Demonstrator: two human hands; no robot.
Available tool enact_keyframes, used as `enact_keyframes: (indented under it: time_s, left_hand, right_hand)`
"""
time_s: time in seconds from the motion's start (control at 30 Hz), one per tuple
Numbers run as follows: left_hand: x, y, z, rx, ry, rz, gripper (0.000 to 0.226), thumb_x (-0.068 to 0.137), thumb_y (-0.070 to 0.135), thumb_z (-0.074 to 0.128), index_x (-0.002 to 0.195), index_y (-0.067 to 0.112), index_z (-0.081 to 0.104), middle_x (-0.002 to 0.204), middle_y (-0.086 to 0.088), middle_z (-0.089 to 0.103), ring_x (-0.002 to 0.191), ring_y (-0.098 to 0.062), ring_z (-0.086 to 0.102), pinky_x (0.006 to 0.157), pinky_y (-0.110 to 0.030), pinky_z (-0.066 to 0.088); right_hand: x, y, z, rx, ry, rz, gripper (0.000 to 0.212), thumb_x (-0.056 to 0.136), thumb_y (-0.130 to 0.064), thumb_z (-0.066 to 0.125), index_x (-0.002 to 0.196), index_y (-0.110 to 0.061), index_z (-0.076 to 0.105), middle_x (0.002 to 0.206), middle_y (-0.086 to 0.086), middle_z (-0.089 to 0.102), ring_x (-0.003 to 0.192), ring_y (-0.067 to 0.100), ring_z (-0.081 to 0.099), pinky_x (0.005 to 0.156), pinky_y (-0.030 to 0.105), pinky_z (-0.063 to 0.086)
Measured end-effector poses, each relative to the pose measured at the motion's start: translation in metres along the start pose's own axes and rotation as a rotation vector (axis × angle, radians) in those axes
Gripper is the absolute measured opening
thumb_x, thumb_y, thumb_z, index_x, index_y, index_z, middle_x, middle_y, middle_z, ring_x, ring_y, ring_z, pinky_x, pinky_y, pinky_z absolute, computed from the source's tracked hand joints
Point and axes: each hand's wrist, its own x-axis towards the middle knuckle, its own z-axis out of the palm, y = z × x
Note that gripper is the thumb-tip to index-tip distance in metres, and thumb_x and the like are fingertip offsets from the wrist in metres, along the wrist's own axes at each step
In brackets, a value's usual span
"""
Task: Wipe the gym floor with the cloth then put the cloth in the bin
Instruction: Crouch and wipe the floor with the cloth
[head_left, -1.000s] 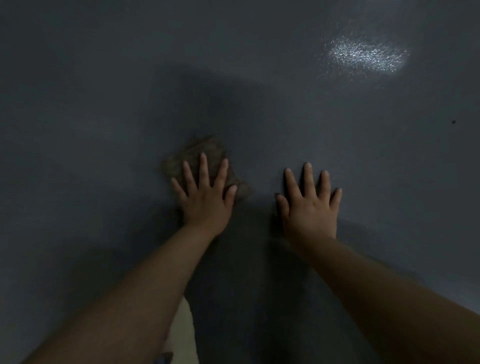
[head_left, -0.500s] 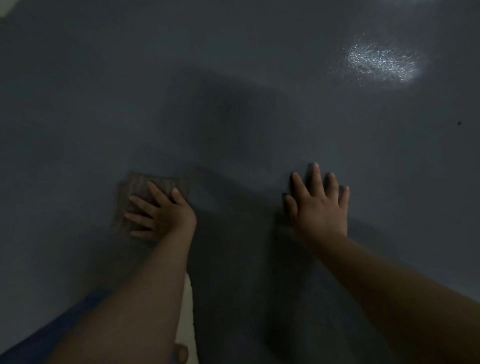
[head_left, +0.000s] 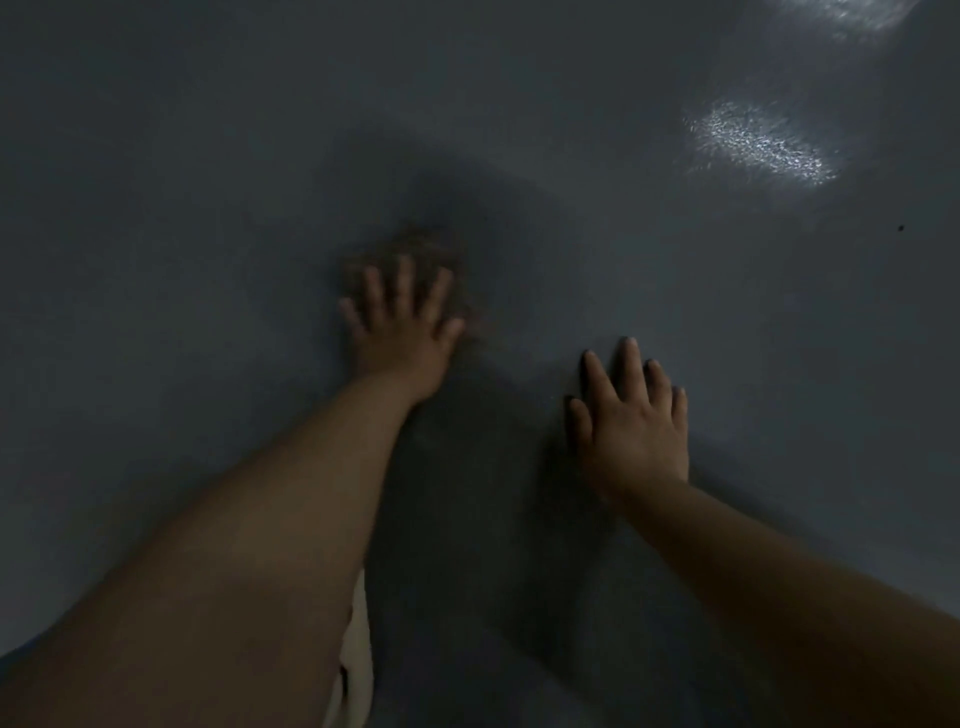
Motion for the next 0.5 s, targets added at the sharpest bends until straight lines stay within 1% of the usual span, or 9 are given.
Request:
enact_keyframes:
  time_s: [0.07, 0.13, 0.2, 0.27, 0.33, 0.37, 0.4, 0.43, 0.5]
  left_hand:
    - [-0.001, -0.026, 0.002, -0.165, 0.002, -0.37, 0.059, 0.099, 0.053, 0.02, 0.15, 0.038, -0.004, 0.157, -0.003, -0.019, 0.143, -0.037, -0.018, 0.112, -0.059, -0.007]
    - [-0.007, -0.036, 0.005, -0.268, -0.024, -0.604, 0.059, 0.098, 0.054, 0.019, 0.15, 0.038, -0.006, 0.157, -0.003, -0.022, 0.142, -0.037, -0.019, 0.113, -0.057, -0.008]
    - [-0.015, -0.025, 0.007, -0.359, -0.013, -0.717, 0.059, 0.099, 0.053, 0.02, 0.15, 0.038, -0.006, 0.157, -0.004, -0.022, 0.142, -0.037, -0.02, 0.113, -0.056, -0.009]
    - [-0.026, 0.0, 0.011, -0.411, -0.003, -0.765, 0.059, 0.099, 0.051, 0.021, 0.15, 0.036, -0.005, 0.157, -0.006, -0.022, 0.142, -0.04, -0.018, 0.113, -0.057, -0.009]
    - [-0.045, 0.034, 0.02, -0.406, -0.021, -0.736, 0.06, 0.1, 0.05, 0.022, 0.15, 0.034, -0.005, 0.156, -0.009, -0.021, 0.142, -0.041, -0.018, 0.111, -0.059, -0.008]
    - [-0.057, 0.054, 0.024, -0.369, -0.027, -0.68, 0.061, 0.099, 0.05, 0.023, 0.151, 0.033, -0.006, 0.156, -0.01, -0.021, 0.141, -0.041, -0.018, 0.111, -0.06, -0.008]
    - [-0.073, 0.075, 0.03, -0.31, -0.029, -0.574, 0.062, 0.099, 0.05, 0.025, 0.151, 0.033, -0.005, 0.156, -0.012, -0.021, 0.141, -0.042, -0.017, 0.11, -0.06, -0.008]
    - [-0.089, 0.097, 0.034, -0.248, -0.032, -0.422, 0.063, 0.099, 0.05, 0.026, 0.151, 0.033, -0.005, 0.156, -0.013, -0.021, 0.141, -0.043, -0.018, 0.11, -0.061, -0.009]
    - [-0.115, 0.127, 0.046, -0.154, -0.081, -0.039, 0.063, 0.098, 0.051, 0.028, 0.15, 0.036, -0.005, 0.156, -0.014, -0.02, 0.14, -0.045, -0.017, 0.108, -0.06, -0.015]
  right_hand:
    - [-0.002, 0.003, 0.001, 0.001, -0.006, -0.012, 0.056, 0.1, -0.049, 0.019, 0.151, -0.032, 0.003, 0.159, 0.005, -0.013, 0.146, 0.029, -0.006, 0.117, 0.046, -0.001]
    - [-0.005, 0.008, 0.001, 0.002, -0.014, -0.02, 0.056, 0.1, -0.049, 0.019, 0.152, -0.032, 0.004, 0.159, 0.005, -0.013, 0.146, 0.029, -0.006, 0.117, 0.046, -0.001]
    - [-0.009, 0.011, 0.002, 0.009, -0.025, -0.027, 0.056, 0.1, -0.048, 0.019, 0.151, -0.032, 0.004, 0.159, 0.005, -0.014, 0.146, 0.029, -0.006, 0.117, 0.046, -0.001]
    - [-0.013, 0.015, 0.004, 0.024, -0.024, -0.022, 0.055, 0.1, -0.048, 0.02, 0.151, -0.032, 0.005, 0.159, 0.005, -0.013, 0.146, 0.028, -0.006, 0.117, 0.046, 0.0]
    - [-0.016, 0.02, 0.005, 0.048, -0.015, -0.011, 0.055, 0.101, -0.047, 0.019, 0.151, -0.032, 0.005, 0.159, 0.005, -0.012, 0.146, 0.027, -0.005, 0.118, 0.045, 0.0]
    - [-0.017, 0.023, 0.005, 0.064, -0.001, 0.005, 0.054, 0.101, -0.045, 0.02, 0.152, -0.031, 0.006, 0.159, 0.004, -0.011, 0.146, 0.026, -0.003, 0.118, 0.044, 0.001]
    - [-0.019, 0.026, 0.006, 0.081, 0.024, 0.031, 0.053, 0.101, -0.043, 0.021, 0.152, -0.03, 0.009, 0.16, 0.005, -0.008, 0.146, 0.026, 0.0, 0.118, 0.043, 0.002]
    - [-0.02, 0.029, 0.006, 0.098, 0.055, 0.058, 0.053, 0.102, -0.042, 0.023, 0.152, -0.029, 0.011, 0.16, 0.005, -0.005, 0.146, 0.026, 0.003, 0.118, 0.043, 0.004]
    - [-0.022, 0.034, 0.006, 0.125, 0.092, 0.1, 0.053, 0.101, -0.039, 0.025, 0.151, -0.026, 0.014, 0.16, 0.006, -0.002, 0.145, 0.027, 0.008, 0.118, 0.043, 0.007]
